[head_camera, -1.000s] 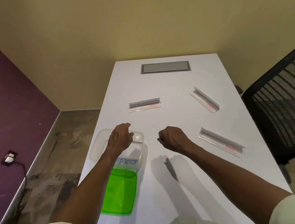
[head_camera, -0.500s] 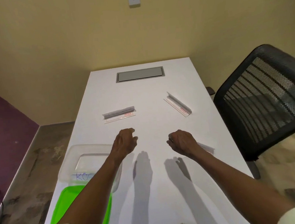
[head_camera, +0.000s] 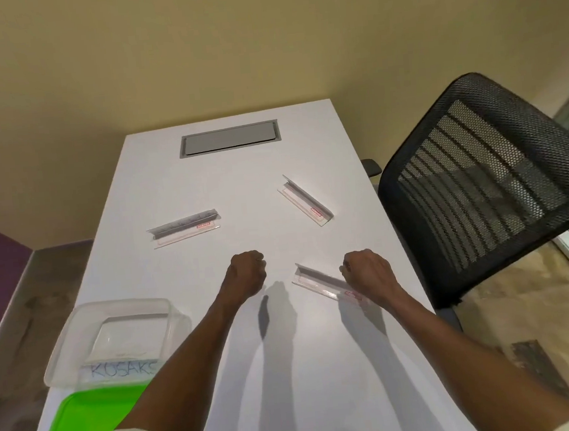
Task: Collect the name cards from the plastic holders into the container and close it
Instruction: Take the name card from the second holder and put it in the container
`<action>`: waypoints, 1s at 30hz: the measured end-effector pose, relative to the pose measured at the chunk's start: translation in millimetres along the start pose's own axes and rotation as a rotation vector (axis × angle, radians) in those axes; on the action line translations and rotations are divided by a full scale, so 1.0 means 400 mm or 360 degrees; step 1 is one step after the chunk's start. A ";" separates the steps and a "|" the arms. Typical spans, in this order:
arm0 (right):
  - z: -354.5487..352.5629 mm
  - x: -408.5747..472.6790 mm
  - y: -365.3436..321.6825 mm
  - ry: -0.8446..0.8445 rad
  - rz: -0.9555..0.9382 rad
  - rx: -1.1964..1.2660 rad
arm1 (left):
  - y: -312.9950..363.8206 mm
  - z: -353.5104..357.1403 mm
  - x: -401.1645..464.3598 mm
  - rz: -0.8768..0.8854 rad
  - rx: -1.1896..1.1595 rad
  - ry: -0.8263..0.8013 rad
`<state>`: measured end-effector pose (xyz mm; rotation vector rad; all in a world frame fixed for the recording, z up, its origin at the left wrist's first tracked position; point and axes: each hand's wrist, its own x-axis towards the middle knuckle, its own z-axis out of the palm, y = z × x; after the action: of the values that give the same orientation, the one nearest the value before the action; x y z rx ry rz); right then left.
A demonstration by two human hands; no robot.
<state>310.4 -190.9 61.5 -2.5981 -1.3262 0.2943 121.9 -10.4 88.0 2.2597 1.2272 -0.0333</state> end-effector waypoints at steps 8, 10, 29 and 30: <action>0.008 0.041 0.097 -0.0069 0.0427 0.0116 | 0.066 0.032 0.070 -0.0047 -0.0030 -0.0145; 0.011 0.048 0.109 -0.0107 0.0505 0.0114 | 0.076 0.042 0.088 -0.0055 -0.0006 -0.0152; 0.052 0.073 0.175 -0.0834 0.1149 0.0448 | 0.111 0.152 0.207 -0.0250 0.0022 -0.0533; 0.052 0.077 0.175 -0.0874 0.1168 0.0487 | 0.112 0.153 0.209 -0.0270 0.0022 -0.0554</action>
<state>376.5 -203.8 19.6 -2.7027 -0.3021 1.2775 219.8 5.0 34.1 2.0444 1.2227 -0.4795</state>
